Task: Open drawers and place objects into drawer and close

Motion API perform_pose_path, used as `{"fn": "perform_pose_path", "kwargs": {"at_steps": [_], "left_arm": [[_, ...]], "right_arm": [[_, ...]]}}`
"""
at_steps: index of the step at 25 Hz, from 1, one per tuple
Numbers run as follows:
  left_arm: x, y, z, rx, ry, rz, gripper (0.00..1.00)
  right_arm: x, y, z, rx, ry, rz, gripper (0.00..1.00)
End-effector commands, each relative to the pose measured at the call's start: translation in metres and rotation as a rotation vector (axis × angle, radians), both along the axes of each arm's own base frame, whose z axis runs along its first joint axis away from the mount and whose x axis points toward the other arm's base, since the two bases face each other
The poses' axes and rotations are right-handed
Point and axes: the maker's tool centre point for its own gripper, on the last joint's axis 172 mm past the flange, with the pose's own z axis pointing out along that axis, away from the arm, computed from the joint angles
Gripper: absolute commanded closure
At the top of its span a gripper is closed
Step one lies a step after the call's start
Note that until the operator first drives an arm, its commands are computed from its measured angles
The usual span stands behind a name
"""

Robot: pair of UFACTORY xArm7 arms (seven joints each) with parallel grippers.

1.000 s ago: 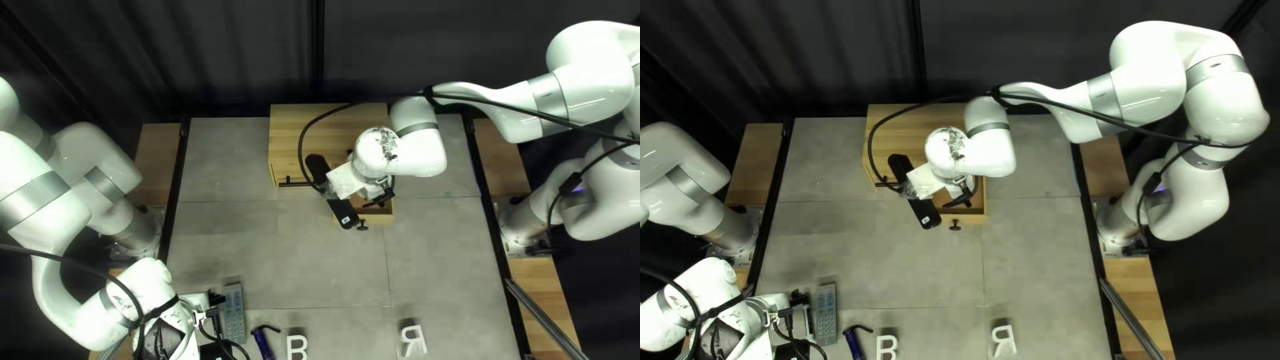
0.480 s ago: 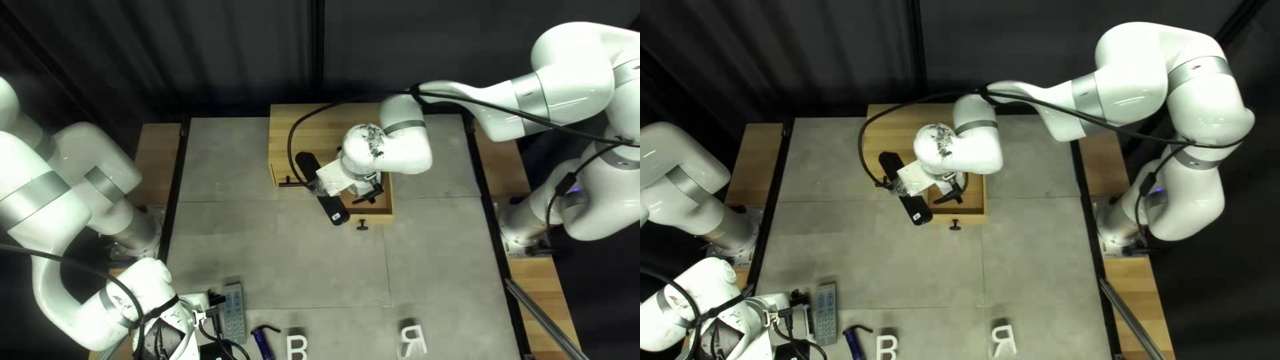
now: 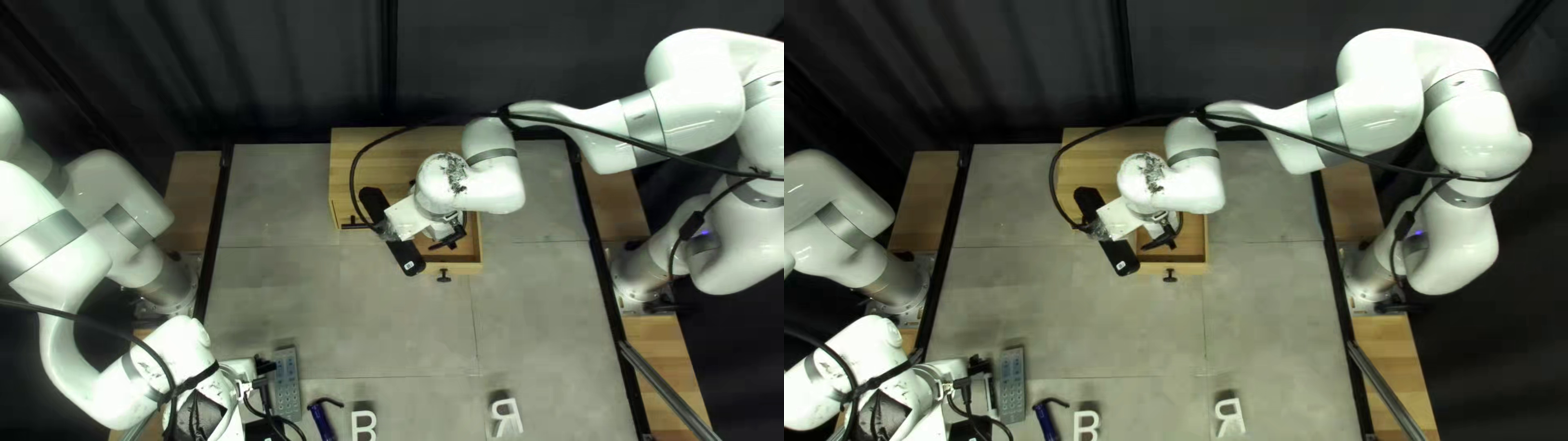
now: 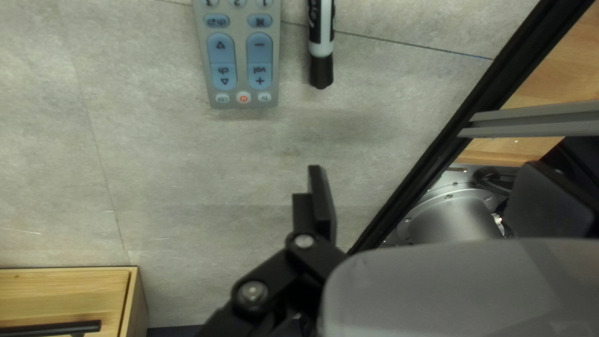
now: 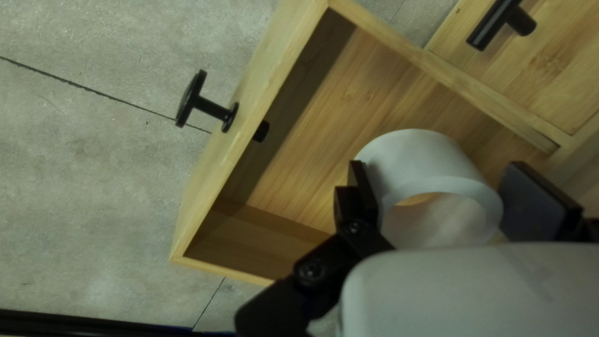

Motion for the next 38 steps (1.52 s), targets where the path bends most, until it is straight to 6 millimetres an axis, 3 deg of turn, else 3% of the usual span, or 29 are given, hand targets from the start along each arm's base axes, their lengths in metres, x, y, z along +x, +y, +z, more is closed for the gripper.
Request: {"fn": "perform_pose_path", "kwargs": {"at_steps": [1,2,4,5,6,8,9,10,11,12,13,16,19,23,27,38], "left_arm": [[0.0,0.0,0.0,0.0,0.0,0.0,0.0],[0.0,0.0,0.0,0.0,0.0,0.0,0.0],[0.0,0.0,0.0,0.0,0.0,0.0,0.0],[0.0,0.0,0.0,0.0,0.0,0.0,0.0],[0.0,0.0,0.0,0.0,0.0,0.0,0.0],[0.0,0.0,0.0,0.0,0.0,0.0,0.0],[0.0,0.0,0.0,0.0,0.0,0.0,0.0],[0.0,0.0,0.0,0.0,0.0,0.0,0.0],[0.0,0.0,0.0,0.0,0.0,0.0,0.0],[0.0,0.0,0.0,0.0,0.0,0.0,0.0],[0.0,0.0,0.0,0.0,0.0,0.0,0.0],[0.0,0.0,0.0,0.0,0.0,0.0,0.0],[0.0,0.0,0.0,0.0,0.0,0.0,0.0],[0.0,0.0,0.0,0.0,0.0,0.0,0.0],[0.0,0.0,0.0,0.0,0.0,0.0,0.0],[0.0,0.0,0.0,0.0,0.0,0.0,0.0]], "right_arm": [[0.003,-0.002,0.0,-0.003,0.003,0.003,0.52],[0.003,-0.002,0.0,-0.004,0.004,0.003,0.18],[0.003,-0.003,-0.001,-0.004,0.006,0.0,0.0],[0.003,-0.003,-0.001,-0.005,0.006,0.0,0.23],[0.003,-0.003,-0.002,-0.005,0.007,0.0,0.97],[0.002,-0.002,-0.002,-0.011,0.01,-0.001,0.99],[0.002,-0.002,-0.001,-0.012,0.01,-0.001,0.94],[0.001,-0.002,0.0,-0.015,0.01,-0.003,0.59],[0.001,-0.002,0.0,-0.015,0.01,-0.003,0.16],[0.001,-0.001,0.002,-0.017,0.009,-0.003,0.16],[0.001,0.002,0.005,-0.021,0.007,-0.003,0.0],[-0.001,0.008,0.011,-0.033,-0.001,0.002,0.0],[-0.017,0.029,0.019,-0.072,-0.024,0.069,0.0],[-0.044,0.052,0.022,-0.128,-0.053,0.264,0.0],[-0.054,0.066,0.026,-0.161,-0.051,0.438,0.0],[-0.052,0.057,0.032,-0.168,0.021,0.635,0.0]]}}
